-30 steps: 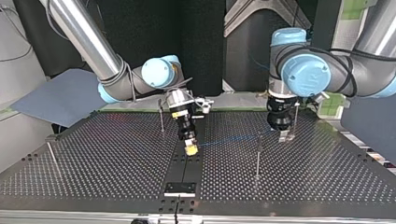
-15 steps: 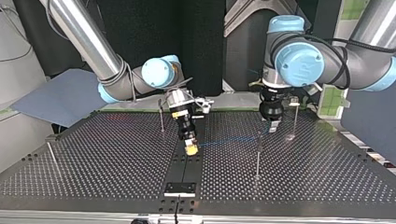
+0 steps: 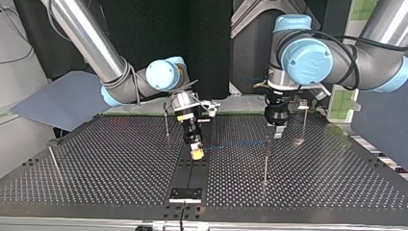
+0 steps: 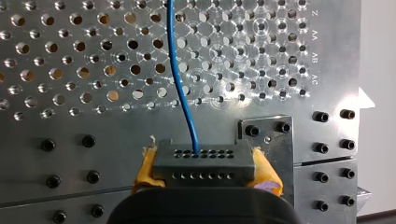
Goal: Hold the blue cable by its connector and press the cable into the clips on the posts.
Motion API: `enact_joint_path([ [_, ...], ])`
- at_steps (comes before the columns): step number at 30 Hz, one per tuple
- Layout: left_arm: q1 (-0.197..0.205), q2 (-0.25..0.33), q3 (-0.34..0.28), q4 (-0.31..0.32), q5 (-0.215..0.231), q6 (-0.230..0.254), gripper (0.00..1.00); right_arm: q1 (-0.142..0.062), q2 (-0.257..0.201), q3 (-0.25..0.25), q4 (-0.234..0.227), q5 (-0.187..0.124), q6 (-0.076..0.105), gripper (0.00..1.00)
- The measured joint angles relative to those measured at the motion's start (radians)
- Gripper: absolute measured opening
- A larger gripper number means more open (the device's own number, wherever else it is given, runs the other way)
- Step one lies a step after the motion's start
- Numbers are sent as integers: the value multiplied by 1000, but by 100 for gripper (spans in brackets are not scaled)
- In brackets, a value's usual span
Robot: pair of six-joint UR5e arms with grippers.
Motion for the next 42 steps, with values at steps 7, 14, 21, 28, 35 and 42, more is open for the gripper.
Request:
enact_joint_path([
  [7, -1, 0, 0, 7, -14, 12, 100, 0, 0, 0, 3, 2, 0, 0],
  [14, -1, 0, 0, 16, -13, 20, 100, 0, 0, 0, 9, 7, 0, 0],
  [21, 0, 0, 0, 21, -11, 35, 100, -2, 0, 0, 15, 8, -3, 0],
  [28, -7, 0, 0, 30, -7, 71, 100, -8, 0, 0, 23, 17, 0, 0],
  [35, -50, 0, 0, 67, -24, 115, 100, -17, 0, 0, 24, 20, 6, 0],
  [42, -117, -32, 0, 133, -87, 76, 100, -20, 0, 0, 27, 20, 7, 0],
])
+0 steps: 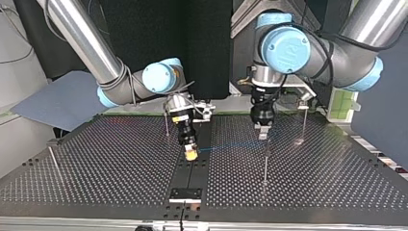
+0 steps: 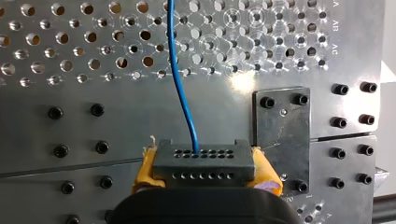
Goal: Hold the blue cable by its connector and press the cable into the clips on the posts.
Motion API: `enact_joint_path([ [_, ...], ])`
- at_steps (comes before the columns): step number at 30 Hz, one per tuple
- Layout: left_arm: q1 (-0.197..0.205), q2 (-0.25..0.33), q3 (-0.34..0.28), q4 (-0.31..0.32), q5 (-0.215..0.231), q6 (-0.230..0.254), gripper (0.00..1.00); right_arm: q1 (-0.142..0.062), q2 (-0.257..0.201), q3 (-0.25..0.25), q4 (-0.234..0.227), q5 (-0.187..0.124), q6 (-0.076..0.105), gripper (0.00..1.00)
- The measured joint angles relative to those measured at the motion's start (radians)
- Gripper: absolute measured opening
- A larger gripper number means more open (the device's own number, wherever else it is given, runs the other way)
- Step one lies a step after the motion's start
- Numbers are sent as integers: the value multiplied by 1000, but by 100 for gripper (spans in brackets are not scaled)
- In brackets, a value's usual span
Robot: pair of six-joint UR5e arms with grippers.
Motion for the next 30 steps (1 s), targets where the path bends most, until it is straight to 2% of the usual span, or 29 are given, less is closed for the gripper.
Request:
enact_joint_path([
  [6, -39, -32, 0, 55, -37, -5, 100, -1, 0, 0, -2, 0, 0, 0],
  [10, -42, -39, 1, 88, -55, -6, 100, -1, 0, 0, -2, 1, 0, 0],
  [15, -41, -68, 6, 99, -71, -5, 100, -1, 0, 0, -2, 0, 1, 0],
  [22, -43, -130, 63, 80, -91, 1, 100, -2, 0, 0, -2, 0, 1, 0],
  [30, -40, -174, 141, 81, -99, -4, 100, -4, 0, 0, -3, 1, 0, 0],
])
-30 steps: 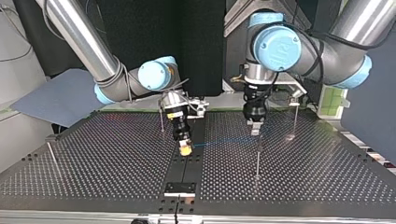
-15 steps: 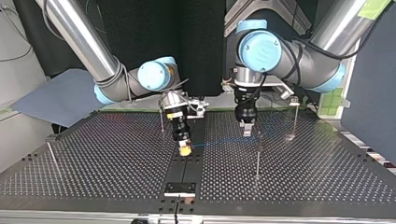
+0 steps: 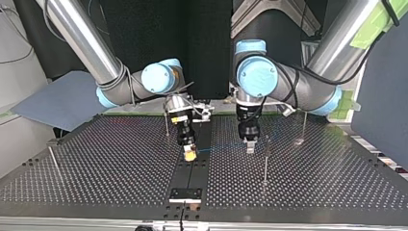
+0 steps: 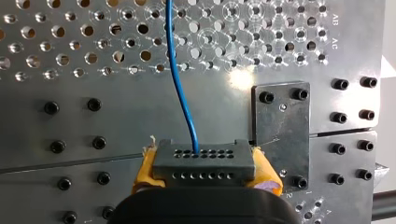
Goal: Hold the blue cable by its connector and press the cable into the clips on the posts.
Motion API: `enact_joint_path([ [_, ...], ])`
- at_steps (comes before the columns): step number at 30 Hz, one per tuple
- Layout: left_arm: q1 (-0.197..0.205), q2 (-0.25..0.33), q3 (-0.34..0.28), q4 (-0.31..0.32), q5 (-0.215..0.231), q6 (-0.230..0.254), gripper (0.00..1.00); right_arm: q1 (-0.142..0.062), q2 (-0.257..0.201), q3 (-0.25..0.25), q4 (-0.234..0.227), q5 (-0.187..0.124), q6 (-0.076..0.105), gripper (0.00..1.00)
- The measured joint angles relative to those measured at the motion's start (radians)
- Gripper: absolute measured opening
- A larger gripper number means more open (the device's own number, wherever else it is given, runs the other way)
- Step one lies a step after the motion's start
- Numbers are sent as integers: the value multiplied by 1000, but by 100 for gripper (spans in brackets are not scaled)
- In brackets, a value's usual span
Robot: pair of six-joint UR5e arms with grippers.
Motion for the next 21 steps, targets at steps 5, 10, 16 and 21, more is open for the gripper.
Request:
enact_joint_path([
  [5, 5, -14, 37, 4, -1, -1, 100, -1, 0, 0, -1, 0, 0, 0],
  [10, 5, -49, 69, 3, -8, 1, 100, -3, 0, 0, -2, 0, 0, 0],
  [16, 7, -59, 76, 14, -21, 3, 100, -6, 0, 0, -3, 0, 0, 0],
  [21, 8, -59, 76, 20, -38, 16, 100, -6, 0, 0, -2, -2, 0, 0],
])
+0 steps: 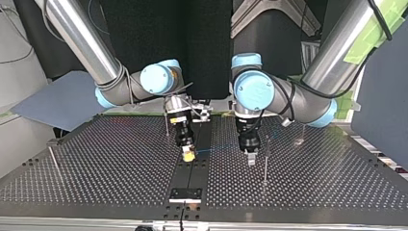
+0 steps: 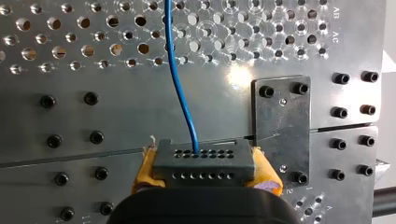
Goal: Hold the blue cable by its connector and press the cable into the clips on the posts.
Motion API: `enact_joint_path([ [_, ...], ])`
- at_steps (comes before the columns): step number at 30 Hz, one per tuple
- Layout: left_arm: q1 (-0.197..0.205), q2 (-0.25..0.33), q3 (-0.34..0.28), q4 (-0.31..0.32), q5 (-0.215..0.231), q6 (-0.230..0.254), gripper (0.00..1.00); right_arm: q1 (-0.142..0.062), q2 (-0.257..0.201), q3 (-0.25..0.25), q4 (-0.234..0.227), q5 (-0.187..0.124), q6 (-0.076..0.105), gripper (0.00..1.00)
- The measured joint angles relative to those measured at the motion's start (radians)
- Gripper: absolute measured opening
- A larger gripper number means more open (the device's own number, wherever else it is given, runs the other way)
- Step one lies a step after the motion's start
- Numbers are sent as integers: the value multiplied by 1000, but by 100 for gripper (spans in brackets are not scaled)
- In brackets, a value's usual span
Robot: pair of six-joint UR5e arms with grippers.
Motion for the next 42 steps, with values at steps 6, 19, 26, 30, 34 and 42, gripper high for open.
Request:
enact_joint_path([
  [6, -5, 1, 0, 4, -14, 18, 85, 0, 0, 0, 1, -1, 0, 0],
  [19, -23, 1, 0, 5, -16, 18, 0, -1, 0, 0, 1, 0, -1, 0],
  [26, -26, 1, 0, 7, 0, -3, 0, -1, 0, 1, 3, 1, -1, 0],
  [30, -32, 0, 0, 4, -6, -8, 0, -3, 0, 6, 5, 1, 0, 0],
  [34, -42, -1, 0, 2, -21, -22, 0, -8, 0, 20, 5, 1, 0, 0],
  [42, -69, -43, -1, 1, -37, -39, 0, -25, 0, 70, 5, 2, 20, 0],
])
